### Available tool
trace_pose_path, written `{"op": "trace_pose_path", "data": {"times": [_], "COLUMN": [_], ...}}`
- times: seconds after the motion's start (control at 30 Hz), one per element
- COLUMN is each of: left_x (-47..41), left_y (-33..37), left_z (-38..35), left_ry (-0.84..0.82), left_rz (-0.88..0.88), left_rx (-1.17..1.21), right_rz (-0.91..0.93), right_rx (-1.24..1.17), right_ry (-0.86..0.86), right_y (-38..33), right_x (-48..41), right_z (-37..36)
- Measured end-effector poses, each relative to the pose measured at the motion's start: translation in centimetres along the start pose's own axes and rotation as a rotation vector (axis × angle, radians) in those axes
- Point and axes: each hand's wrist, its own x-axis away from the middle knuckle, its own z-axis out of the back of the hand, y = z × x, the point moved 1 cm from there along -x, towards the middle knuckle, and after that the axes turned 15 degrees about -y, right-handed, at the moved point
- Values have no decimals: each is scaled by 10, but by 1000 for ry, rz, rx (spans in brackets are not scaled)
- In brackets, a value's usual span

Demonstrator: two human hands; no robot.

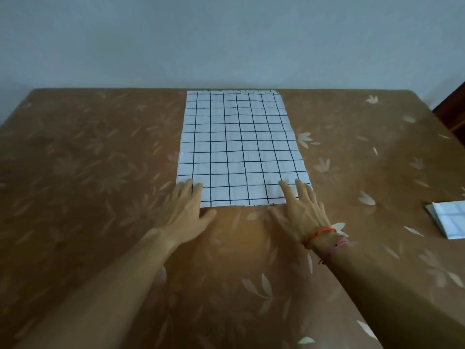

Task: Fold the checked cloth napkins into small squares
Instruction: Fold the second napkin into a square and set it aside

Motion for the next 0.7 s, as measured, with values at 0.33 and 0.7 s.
{"op": "trace_pose_path", "data": {"times": [0.33,0.7], "left_x": [-26,-25], "left_y": [9,12], "left_z": [-21,-17], "left_ry": [-48,33], "left_rz": [18,4], "left_rx": [50,103], "right_rz": [20,59], "right_rx": [102,159], "right_ry": [3,66], "right_y": [19,11], "right_x": [-30,-32], "right_z": [-20,-28]}}
